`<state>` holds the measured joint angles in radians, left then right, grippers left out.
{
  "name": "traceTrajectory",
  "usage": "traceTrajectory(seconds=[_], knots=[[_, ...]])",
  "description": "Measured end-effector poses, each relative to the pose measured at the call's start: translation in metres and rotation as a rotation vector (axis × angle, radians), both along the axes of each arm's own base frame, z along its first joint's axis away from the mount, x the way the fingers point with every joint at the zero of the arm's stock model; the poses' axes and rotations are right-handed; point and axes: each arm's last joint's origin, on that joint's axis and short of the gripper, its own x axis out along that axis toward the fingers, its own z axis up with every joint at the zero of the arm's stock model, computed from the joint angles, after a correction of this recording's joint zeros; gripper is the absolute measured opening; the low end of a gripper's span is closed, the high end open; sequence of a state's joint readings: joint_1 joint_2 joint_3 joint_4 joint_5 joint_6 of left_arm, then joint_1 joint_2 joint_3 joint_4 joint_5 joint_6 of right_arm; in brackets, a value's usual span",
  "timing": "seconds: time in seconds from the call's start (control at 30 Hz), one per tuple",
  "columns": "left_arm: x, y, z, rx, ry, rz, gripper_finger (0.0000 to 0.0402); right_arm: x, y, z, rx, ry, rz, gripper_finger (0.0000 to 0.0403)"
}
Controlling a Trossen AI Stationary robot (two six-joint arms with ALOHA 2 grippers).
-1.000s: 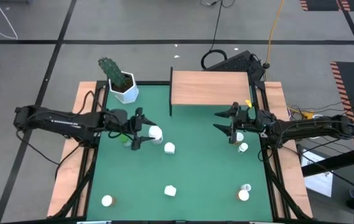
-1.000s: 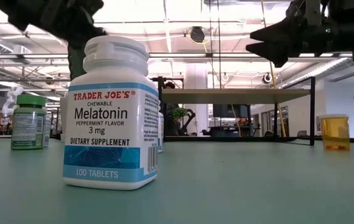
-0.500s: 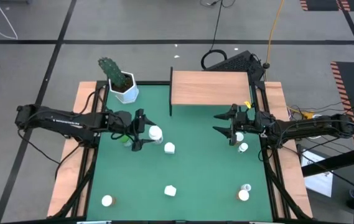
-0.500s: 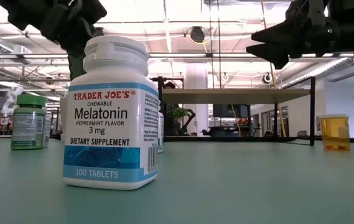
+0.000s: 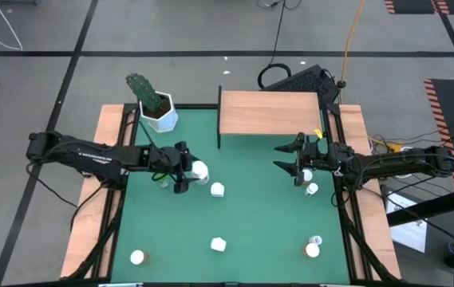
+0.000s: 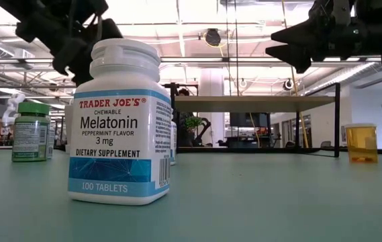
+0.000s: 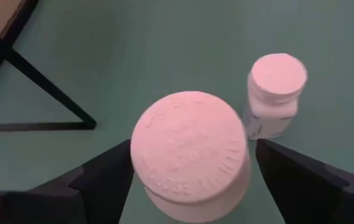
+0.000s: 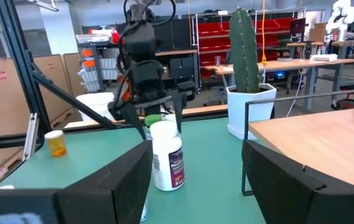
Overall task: Pick and place medicine bottles onto shelf by color
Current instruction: Put the purple pill bottle on the shelf
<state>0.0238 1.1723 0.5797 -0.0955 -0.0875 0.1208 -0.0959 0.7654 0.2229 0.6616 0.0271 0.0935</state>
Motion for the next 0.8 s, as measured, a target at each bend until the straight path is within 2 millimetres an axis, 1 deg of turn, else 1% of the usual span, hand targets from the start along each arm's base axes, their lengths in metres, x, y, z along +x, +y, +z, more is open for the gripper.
traceTrajectory(seconds=[0.13, 0.3, 0.43, 0.53, 0.63, 0.73, 0.8], knots=[[0.005, 0.004, -0.002, -0.009, -0.023, 0.034, 0.0301, 0.000, 0.000, -0.002, 0.005, 0.016, 0.002, 0.0243], [0.007, 0.007, 0.002, 0.026, -0.069, 0.025, 0.0243, 0.000, 0.000, -0.003, 0.028, 0.023, 0.002, 0.0243], [0.010, 0.009, 0.008, 0.089, -0.090, -0.017, 0.0240, 0.000, 0.000, -0.003, 0.029, 0.025, 0.002, 0.0243], [0.017, 0.008, 0.023, 0.144, -0.130, -0.079, 0.0240, 0.003, 0.001, -0.007, 0.059, 0.047, 0.031, 0.0243], [0.027, 0.005, 0.051, 0.176, -0.219, -0.236, 0.0240, 0.009, 0.001, -0.013, 0.063, 0.078, 0.059, 0.0244], [0.040, 0.001, 0.080, 0.213, -0.328, -0.409, 0.0246, 0.015, 0.001, -0.015, 0.048, 0.055, 0.092, 0.0255], [0.049, 0.000, 0.091, 0.221, -0.361, -0.492, 0.0247, 0.019, 0.001, -0.013, 0.041, 0.028, 0.122, 0.0269]])
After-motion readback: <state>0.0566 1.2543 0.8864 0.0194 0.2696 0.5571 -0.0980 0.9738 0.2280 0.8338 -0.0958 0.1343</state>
